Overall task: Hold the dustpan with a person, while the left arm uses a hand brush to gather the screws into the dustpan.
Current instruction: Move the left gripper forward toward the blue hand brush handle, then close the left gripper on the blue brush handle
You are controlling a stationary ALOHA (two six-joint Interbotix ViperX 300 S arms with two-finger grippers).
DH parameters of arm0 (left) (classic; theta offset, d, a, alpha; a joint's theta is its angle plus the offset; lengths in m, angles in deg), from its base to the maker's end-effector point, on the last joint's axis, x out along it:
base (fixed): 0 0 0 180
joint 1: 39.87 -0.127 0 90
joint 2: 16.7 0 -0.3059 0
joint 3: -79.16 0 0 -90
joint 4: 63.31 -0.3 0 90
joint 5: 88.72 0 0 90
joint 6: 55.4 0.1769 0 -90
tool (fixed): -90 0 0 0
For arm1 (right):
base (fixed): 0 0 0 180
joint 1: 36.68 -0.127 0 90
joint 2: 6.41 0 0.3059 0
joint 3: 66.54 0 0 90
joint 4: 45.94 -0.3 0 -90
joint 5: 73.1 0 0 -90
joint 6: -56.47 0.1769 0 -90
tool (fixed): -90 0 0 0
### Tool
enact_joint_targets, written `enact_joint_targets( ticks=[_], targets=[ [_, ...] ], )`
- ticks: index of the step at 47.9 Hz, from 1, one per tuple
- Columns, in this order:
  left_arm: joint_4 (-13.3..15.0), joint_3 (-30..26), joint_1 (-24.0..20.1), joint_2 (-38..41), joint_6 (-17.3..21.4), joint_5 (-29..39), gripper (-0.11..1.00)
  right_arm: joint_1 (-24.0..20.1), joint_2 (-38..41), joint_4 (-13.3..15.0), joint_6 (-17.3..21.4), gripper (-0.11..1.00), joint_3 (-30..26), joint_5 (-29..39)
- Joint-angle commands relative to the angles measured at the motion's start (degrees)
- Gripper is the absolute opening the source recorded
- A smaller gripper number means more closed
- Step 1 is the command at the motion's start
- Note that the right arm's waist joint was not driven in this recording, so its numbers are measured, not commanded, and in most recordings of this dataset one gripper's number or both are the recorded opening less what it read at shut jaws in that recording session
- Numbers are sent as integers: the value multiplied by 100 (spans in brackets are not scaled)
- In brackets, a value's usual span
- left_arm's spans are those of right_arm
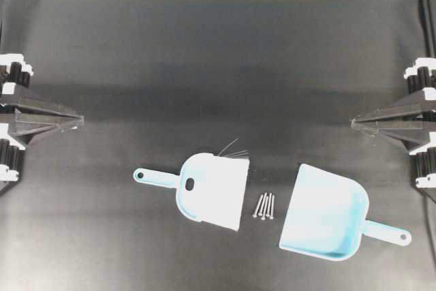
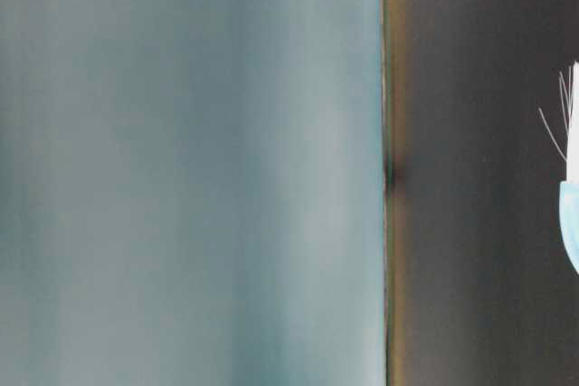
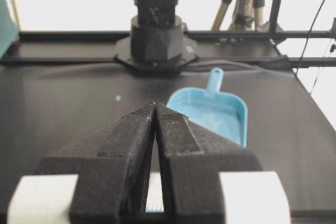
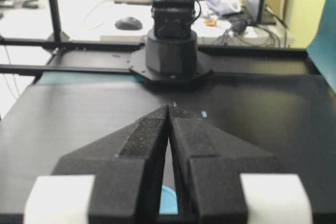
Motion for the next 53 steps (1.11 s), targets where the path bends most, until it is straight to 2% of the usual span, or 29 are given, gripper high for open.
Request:
enact_joint_targets(
  ticks=[1, 5, 14, 25, 36, 44, 48, 53],
  targets=[
    [-255, -79, 9, 97, -114, 97, 5, 0, 35, 0, 44, 4, 0, -26],
    [-255, -70, 9, 158, -176, 158, 0, 0, -26, 0, 44, 0, 123, 79],
    [-255, -62, 18, 246, -255, 193, 0, 0, -352, -9, 35, 0, 255, 606],
    [-255, 44, 0, 1011, -492, 246, 0, 0, -1354, 0, -35, 0, 712, 1881],
    [-255, 132, -9, 2004, -510, -694, 0, 0, -2848, 0, 0, 0, 1204, 2865],
    [-255, 176, -9, 2725, -510, -1301, 0, 0, -3313, 0, 35, 0, 1301, 3278],
    [-255, 176, -9, 3006, -510, -1503, 7, 0, -3296, 0, 35, 0, 1301, 3261],
    [-255, 185, 18, 3349, -510, -1705, 33, 0, -3278, 0, 35, 0, 1318, 3252]
  ],
)
